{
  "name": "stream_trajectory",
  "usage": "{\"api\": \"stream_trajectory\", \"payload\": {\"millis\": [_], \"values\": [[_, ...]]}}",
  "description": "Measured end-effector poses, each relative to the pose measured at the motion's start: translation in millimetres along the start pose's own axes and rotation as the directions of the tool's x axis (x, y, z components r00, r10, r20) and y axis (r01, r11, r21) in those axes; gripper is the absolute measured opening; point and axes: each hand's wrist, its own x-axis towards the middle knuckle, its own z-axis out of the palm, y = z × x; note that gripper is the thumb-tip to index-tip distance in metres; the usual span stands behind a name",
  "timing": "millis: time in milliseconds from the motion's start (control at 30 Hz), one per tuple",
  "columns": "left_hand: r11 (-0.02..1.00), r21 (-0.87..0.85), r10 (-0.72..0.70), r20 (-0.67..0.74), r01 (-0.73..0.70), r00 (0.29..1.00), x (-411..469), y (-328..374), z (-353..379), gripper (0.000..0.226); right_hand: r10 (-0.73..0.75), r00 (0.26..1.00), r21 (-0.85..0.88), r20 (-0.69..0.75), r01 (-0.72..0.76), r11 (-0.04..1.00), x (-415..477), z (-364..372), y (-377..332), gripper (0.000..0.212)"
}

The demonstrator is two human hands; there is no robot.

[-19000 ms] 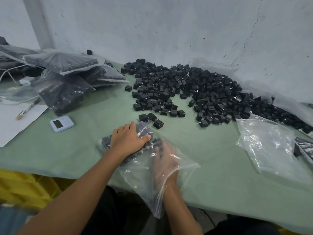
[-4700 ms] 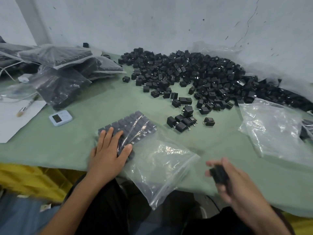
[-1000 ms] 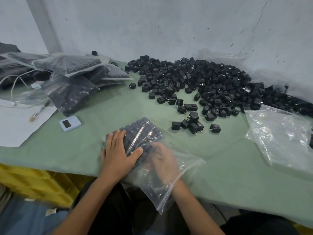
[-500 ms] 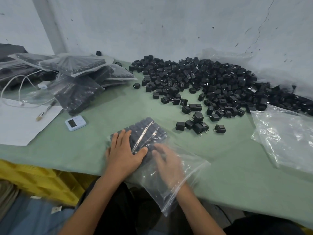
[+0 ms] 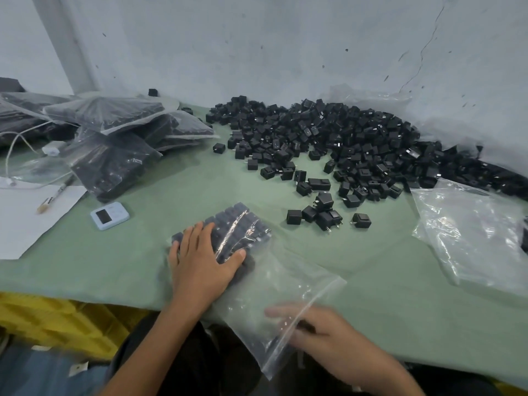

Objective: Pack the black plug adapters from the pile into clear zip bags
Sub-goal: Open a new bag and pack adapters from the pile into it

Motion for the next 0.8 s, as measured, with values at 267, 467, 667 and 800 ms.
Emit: {"api": "stream_trajectory", "payload": {"millis": [267, 467, 667, 800], "values": [[1.000, -0.002, 0.003, -0.009, -0.003, 1.000, 0.0, -1.4, 2.3, 0.091, -0.140, 0.933, -0.367, -0.331, 0.010, 0.930, 36.5, -94.2, -24.2, 0.022], [1.000, -0.012, 0.005, -0.002, -0.005, 1.000, -1.8, -1.0, 2.1, 0.094, -0.005, 0.957, -0.860, -0.290, -0.258, 0.441, 174.3, -93.5, 16.0, 0.044], [1.000, -0.011, 0.010, -0.011, -0.010, 1.000, 0.1, -3.2, 2.9, 0.095, -0.030, 0.939, -0.686, -0.343, -0.229, 0.690, 157.0, -102.2, 6.0, 0.034], [1.000, -0.004, 0.012, -0.024, -0.012, 1.000, 1.2, -4.3, 4.3, 0.094, 0.007, 0.881, 0.123, -0.474, 0.058, 0.991, 48.7, -108.2, -9.8, 0.028]]}}
